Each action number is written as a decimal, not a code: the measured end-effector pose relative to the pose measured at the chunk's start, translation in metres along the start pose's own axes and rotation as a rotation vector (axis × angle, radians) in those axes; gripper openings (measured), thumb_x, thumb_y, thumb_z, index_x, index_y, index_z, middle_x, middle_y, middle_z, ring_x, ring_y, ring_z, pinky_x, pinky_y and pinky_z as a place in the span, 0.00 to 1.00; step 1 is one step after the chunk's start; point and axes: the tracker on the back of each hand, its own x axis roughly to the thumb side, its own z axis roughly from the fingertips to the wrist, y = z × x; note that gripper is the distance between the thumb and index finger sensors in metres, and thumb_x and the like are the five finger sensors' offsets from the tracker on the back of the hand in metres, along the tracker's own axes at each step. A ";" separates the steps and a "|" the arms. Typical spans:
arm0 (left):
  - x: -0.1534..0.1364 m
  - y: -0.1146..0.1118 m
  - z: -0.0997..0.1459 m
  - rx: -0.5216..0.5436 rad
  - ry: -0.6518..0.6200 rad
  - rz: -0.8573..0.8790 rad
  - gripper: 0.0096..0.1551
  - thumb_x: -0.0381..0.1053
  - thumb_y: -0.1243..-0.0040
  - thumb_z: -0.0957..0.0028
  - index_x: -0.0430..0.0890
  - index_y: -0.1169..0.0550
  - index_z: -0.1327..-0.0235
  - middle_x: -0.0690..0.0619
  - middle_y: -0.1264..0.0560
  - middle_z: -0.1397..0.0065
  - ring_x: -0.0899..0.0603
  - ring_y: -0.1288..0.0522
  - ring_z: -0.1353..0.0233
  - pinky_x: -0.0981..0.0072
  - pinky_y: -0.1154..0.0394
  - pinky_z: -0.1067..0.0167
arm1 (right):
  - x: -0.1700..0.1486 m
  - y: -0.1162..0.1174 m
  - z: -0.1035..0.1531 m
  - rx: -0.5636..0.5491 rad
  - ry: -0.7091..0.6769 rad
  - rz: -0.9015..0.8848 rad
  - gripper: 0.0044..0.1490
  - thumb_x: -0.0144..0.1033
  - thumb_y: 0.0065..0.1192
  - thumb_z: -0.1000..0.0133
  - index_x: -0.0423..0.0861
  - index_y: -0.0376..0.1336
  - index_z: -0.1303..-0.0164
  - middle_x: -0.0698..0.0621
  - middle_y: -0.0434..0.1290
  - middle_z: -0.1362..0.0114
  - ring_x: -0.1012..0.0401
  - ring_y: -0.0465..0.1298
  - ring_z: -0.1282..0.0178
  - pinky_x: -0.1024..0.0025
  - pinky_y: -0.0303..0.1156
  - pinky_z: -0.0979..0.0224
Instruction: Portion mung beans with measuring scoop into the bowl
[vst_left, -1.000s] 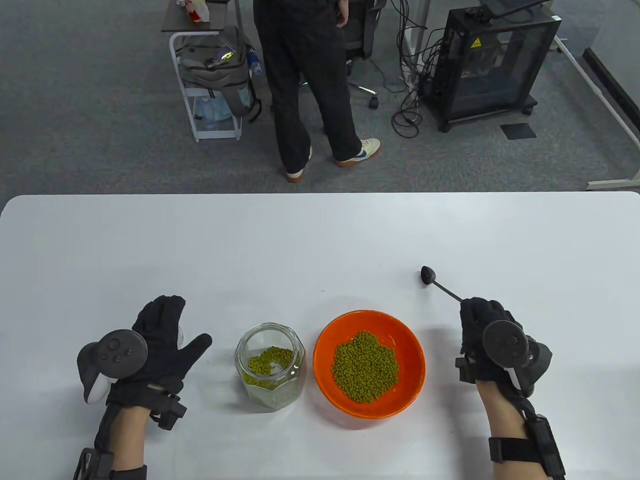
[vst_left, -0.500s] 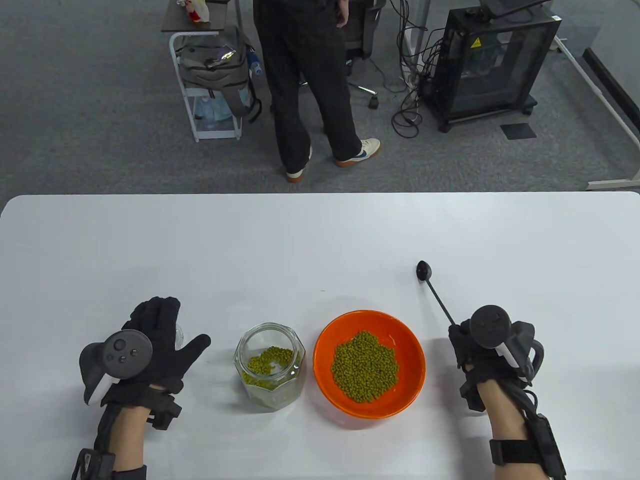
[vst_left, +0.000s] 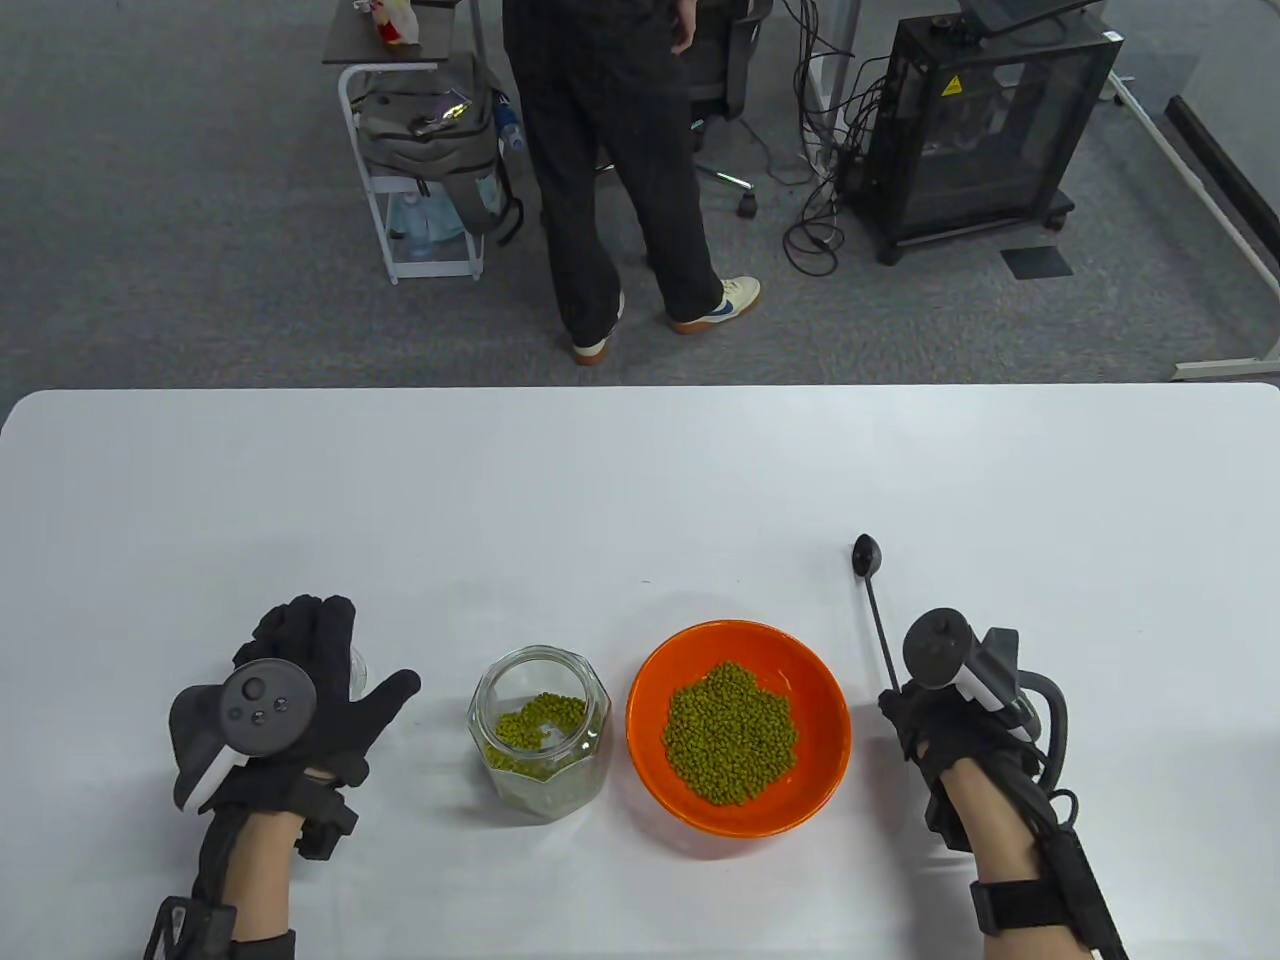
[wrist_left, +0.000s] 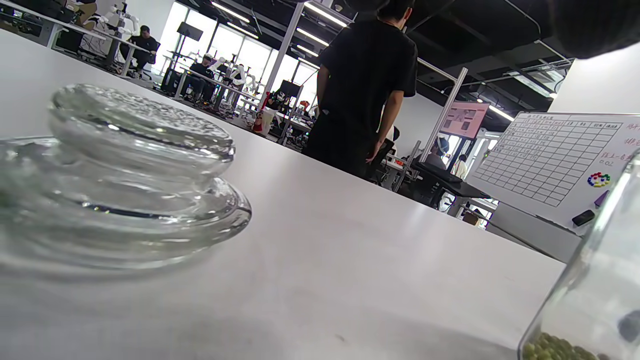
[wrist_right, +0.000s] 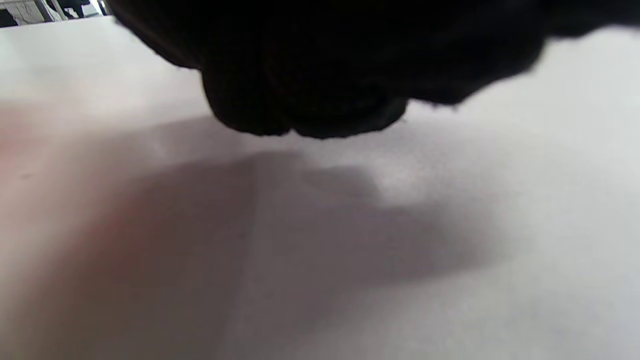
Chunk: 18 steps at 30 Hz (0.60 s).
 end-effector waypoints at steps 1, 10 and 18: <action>0.000 0.000 0.000 -0.012 -0.003 0.003 0.63 0.82 0.47 0.46 0.39 0.50 0.17 0.32 0.56 0.15 0.19 0.59 0.18 0.18 0.60 0.30 | 0.001 0.001 -0.001 0.010 0.001 0.014 0.27 0.54 0.63 0.44 0.43 0.80 0.62 0.47 0.85 0.63 0.59 0.83 0.76 0.63 0.81 0.67; 0.001 -0.002 -0.001 -0.029 -0.002 -0.006 0.64 0.82 0.47 0.47 0.39 0.50 0.17 0.32 0.56 0.15 0.19 0.59 0.18 0.18 0.60 0.30 | 0.007 0.007 -0.004 0.058 0.026 0.098 0.27 0.54 0.62 0.44 0.43 0.79 0.62 0.47 0.85 0.63 0.59 0.82 0.76 0.63 0.81 0.66; 0.001 -0.004 -0.001 -0.047 0.002 -0.006 0.64 0.82 0.47 0.46 0.40 0.52 0.17 0.32 0.58 0.15 0.19 0.59 0.18 0.18 0.60 0.30 | 0.012 0.008 -0.003 0.070 0.066 0.165 0.27 0.56 0.62 0.45 0.44 0.79 0.63 0.48 0.85 0.64 0.59 0.83 0.76 0.62 0.81 0.66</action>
